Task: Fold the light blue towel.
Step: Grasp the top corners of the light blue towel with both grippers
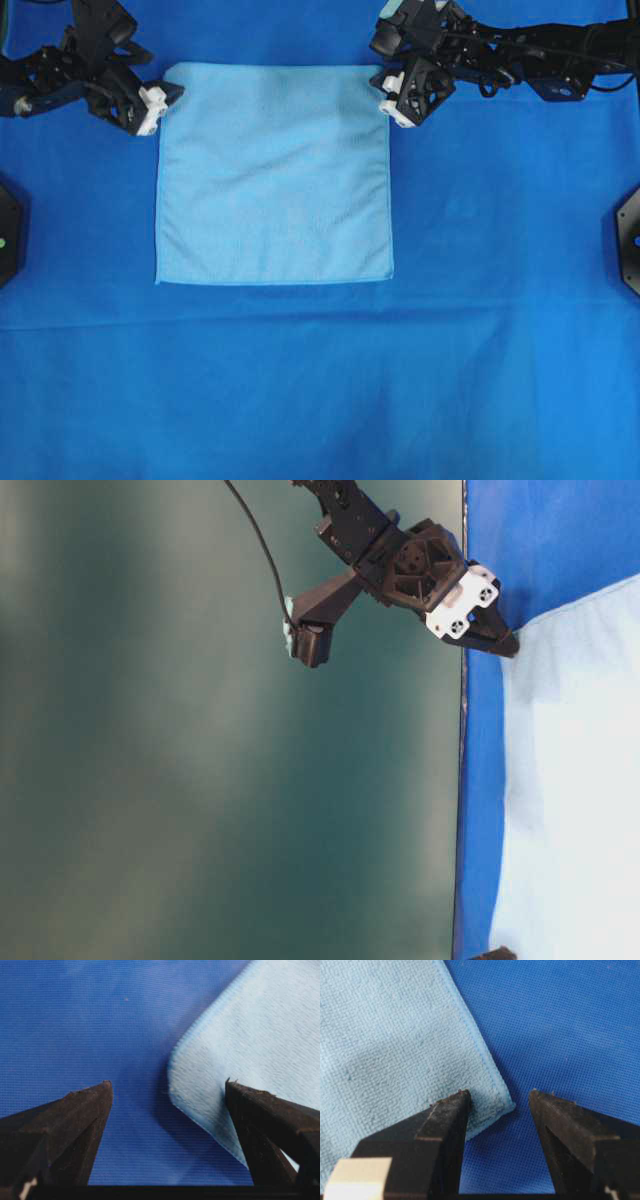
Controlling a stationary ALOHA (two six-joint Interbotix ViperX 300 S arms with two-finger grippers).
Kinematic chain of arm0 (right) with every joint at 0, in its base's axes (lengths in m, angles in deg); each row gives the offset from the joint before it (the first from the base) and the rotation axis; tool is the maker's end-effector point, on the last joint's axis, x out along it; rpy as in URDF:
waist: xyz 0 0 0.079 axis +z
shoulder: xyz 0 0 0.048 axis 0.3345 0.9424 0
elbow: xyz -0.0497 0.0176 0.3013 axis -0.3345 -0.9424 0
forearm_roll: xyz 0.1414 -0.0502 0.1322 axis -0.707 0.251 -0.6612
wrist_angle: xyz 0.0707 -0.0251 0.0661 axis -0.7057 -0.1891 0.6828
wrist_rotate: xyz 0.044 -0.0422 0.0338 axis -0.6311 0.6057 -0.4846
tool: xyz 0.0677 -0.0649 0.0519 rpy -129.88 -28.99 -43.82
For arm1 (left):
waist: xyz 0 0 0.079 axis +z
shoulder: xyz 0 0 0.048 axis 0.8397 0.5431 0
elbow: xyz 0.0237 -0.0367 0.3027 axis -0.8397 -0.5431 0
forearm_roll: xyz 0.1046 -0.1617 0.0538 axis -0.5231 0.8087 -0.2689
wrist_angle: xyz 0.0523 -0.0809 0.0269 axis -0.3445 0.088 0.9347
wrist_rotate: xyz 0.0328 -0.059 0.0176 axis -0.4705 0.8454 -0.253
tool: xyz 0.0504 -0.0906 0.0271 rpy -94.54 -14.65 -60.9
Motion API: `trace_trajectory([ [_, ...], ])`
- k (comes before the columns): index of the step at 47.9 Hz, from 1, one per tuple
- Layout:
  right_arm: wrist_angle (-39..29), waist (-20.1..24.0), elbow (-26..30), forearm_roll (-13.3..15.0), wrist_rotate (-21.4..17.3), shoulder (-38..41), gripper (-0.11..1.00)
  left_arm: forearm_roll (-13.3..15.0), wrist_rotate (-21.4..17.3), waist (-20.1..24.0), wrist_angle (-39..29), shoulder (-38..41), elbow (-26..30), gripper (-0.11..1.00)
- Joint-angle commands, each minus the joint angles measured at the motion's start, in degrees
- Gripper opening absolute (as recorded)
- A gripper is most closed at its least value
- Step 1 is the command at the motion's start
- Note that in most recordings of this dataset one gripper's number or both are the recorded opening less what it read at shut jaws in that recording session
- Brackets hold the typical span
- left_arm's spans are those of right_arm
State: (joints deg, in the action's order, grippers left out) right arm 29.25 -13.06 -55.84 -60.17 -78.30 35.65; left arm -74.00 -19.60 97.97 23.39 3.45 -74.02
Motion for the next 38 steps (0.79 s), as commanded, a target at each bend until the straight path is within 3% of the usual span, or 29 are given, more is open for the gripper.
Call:
trace_trajectory([
  [1,0.7,-0.4,1.1,-0.2,-0.2,-0.6,0.55,-0.1,-0.1,0.8,1.1,0.4,1.1,0.89],
  [5,0.5,-0.4,1.3,0.0,-0.1,0.0,0.53,-0.1,-0.1,1.0,0.9,1.4,1.6,0.87],
  [8,0.4,-0.4,1.3,0.1,-0.1,-0.1,0.45,-0.1,-0.1,1.0,0.4,2.5,1.7,0.81],
  [16,-0.3,-0.1,1.1,0.2,0.4,-0.1,0.04,-0.4,-0.5,0.1,0.3,3.3,1.6,0.37],
  [23,-0.3,0.0,1.3,0.2,0.4,-0.1,0.03,-0.4,-1.3,-0.9,0.3,3.3,1.7,0.05],
  [38,-1.4,0.0,0.8,0.2,0.4,-4.4,0.03,-0.4,-1.6,-1.9,-1.8,-3.1,1.6,0.02],
])
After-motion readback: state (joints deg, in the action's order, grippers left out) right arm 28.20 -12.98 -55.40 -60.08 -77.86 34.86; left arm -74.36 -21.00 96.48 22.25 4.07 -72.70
